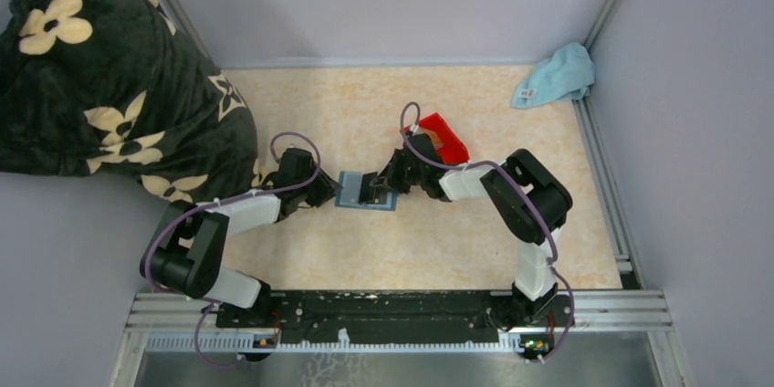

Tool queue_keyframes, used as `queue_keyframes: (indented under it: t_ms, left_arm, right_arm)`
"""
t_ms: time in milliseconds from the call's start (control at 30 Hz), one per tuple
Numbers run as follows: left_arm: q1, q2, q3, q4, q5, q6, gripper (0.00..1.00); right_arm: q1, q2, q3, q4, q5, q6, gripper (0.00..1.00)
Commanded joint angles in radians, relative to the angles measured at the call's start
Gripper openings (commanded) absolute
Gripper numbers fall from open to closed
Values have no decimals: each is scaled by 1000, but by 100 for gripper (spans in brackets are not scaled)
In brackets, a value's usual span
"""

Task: Put the credit cards into the card holder
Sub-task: Insert the credit card into the card holder.

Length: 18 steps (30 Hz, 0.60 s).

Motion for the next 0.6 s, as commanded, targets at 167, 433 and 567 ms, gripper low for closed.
queue_keyframes:
  t_ms: [167, 433, 567]
  left_arm:
    - [8, 34, -23, -27, 10, 24, 40]
    - [15, 49, -27, -19, 16, 26, 39]
    - [18, 55, -27, -15, 21, 26, 39]
  right_arm:
    - [29, 40, 11, 26, 11, 15, 0]
    - [43, 60, 9, 18, -7, -36, 0]
    - [50, 73, 12, 13, -18, -60, 0]
